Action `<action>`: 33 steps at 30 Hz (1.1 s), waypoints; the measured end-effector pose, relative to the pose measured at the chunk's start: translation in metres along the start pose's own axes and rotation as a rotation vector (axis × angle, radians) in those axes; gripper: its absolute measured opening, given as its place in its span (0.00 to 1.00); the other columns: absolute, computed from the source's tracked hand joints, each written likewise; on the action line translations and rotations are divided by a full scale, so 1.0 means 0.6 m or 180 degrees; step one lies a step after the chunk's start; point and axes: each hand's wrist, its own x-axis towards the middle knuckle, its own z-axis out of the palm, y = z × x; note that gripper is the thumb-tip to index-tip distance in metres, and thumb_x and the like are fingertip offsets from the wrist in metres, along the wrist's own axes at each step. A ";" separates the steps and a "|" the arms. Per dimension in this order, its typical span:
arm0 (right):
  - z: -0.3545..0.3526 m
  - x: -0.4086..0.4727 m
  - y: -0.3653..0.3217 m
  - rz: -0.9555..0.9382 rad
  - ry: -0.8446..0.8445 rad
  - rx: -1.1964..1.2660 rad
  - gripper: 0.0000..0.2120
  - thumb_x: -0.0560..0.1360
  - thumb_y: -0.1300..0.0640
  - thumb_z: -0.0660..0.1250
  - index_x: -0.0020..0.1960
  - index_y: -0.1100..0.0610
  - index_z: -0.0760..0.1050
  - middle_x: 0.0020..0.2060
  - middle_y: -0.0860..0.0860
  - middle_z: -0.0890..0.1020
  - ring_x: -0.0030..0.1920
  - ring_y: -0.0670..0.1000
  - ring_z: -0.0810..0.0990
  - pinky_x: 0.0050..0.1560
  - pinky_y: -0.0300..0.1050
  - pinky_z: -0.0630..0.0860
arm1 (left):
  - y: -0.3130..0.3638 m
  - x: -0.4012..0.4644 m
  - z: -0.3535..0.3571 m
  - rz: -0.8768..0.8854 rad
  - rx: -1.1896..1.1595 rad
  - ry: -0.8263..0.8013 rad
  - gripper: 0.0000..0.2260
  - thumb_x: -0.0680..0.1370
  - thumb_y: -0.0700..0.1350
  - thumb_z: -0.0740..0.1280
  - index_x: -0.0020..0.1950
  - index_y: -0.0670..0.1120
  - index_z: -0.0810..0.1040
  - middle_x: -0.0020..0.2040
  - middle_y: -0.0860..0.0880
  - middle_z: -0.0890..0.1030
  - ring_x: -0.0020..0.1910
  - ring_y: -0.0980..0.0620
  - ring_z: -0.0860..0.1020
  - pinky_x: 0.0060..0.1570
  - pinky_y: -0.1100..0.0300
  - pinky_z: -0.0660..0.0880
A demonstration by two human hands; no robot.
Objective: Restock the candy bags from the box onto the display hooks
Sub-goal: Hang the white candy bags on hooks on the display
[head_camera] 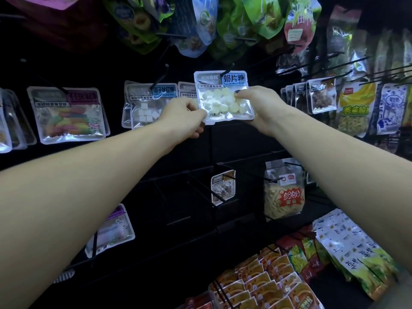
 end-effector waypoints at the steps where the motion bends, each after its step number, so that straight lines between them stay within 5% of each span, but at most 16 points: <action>1: 0.005 0.005 0.006 0.0035 0.0061 -0.0050 0.20 0.67 0.59 0.76 0.59 0.58 0.81 0.56 0.56 0.86 0.56 0.59 0.86 0.59 0.60 0.83 | -0.009 0.001 -0.003 -0.0013 0.0202 0.0015 0.07 0.81 0.44 0.68 0.53 0.40 0.78 0.45 0.44 0.84 0.45 0.46 0.85 0.51 0.49 0.85; 8: 0.060 0.046 0.051 0.0202 0.0239 -0.0059 0.08 0.78 0.59 0.72 0.56 0.57 0.78 0.55 0.56 0.85 0.52 0.55 0.87 0.54 0.56 0.85 | -0.087 0.014 -0.071 0.0124 0.2139 0.0544 0.20 0.78 0.52 0.70 0.66 0.47 0.70 0.61 0.44 0.78 0.56 0.41 0.78 0.50 0.47 0.77; 10: 0.077 0.058 0.062 0.0209 0.0260 -0.0049 0.08 0.79 0.59 0.72 0.57 0.57 0.78 0.55 0.55 0.85 0.52 0.55 0.87 0.52 0.54 0.86 | -0.113 0.021 -0.085 0.0134 0.2652 0.0661 0.29 0.78 0.54 0.72 0.73 0.44 0.64 0.71 0.38 0.69 0.67 0.38 0.71 0.59 0.45 0.73; 13: 0.101 0.073 0.082 0.0221 0.0327 -0.0036 0.06 0.79 0.58 0.71 0.54 0.58 0.78 0.52 0.55 0.86 0.49 0.53 0.88 0.46 0.50 0.87 | -0.142 0.024 -0.098 0.0239 0.3111 0.0799 0.33 0.77 0.56 0.73 0.73 0.42 0.61 0.72 0.37 0.63 0.69 0.36 0.65 0.66 0.45 0.68; 19: 0.136 0.099 0.106 0.0336 0.0641 -0.0220 0.27 0.76 0.47 0.73 0.68 0.60 0.69 0.59 0.55 0.83 0.49 0.54 0.87 0.37 0.45 0.85 | -0.169 0.039 -0.124 0.0243 0.2822 0.0910 0.39 0.73 0.57 0.77 0.74 0.47 0.59 0.74 0.37 0.60 0.72 0.36 0.62 0.73 0.41 0.65; 23: 0.143 0.092 0.116 0.0182 0.1155 -0.1254 0.39 0.77 0.44 0.72 0.77 0.62 0.58 0.72 0.60 0.67 0.64 0.59 0.77 0.54 0.48 0.76 | -0.171 0.052 -0.138 0.0184 0.2595 0.0763 0.45 0.74 0.55 0.77 0.81 0.51 0.52 0.78 0.36 0.55 0.76 0.34 0.60 0.75 0.40 0.65; 27: 0.148 0.041 0.118 -0.1147 0.1627 -0.1962 0.20 0.78 0.51 0.68 0.64 0.60 0.68 0.62 0.56 0.72 0.57 0.57 0.77 0.55 0.50 0.74 | -0.164 0.063 -0.149 0.0228 0.2438 0.0628 0.45 0.75 0.54 0.77 0.81 0.51 0.49 0.75 0.36 0.62 0.67 0.35 0.72 0.57 0.47 0.74; 30: 0.172 0.007 0.113 -0.1476 0.1032 -0.1661 0.11 0.79 0.53 0.65 0.57 0.57 0.70 0.54 0.52 0.76 0.48 0.51 0.74 0.50 0.49 0.73 | -0.156 0.067 -0.155 0.0218 0.2159 0.0546 0.45 0.76 0.53 0.76 0.81 0.50 0.49 0.73 0.38 0.68 0.60 0.38 0.78 0.51 0.50 0.73; 33: 0.205 -0.017 0.111 -0.1542 0.0383 -0.1565 0.11 0.80 0.50 0.65 0.59 0.54 0.71 0.50 0.49 0.77 0.50 0.53 0.79 0.52 0.54 0.77 | -0.152 0.071 -0.159 0.0177 0.1914 0.0529 0.47 0.75 0.52 0.78 0.81 0.50 0.48 0.71 0.41 0.71 0.55 0.44 0.78 0.50 0.51 0.73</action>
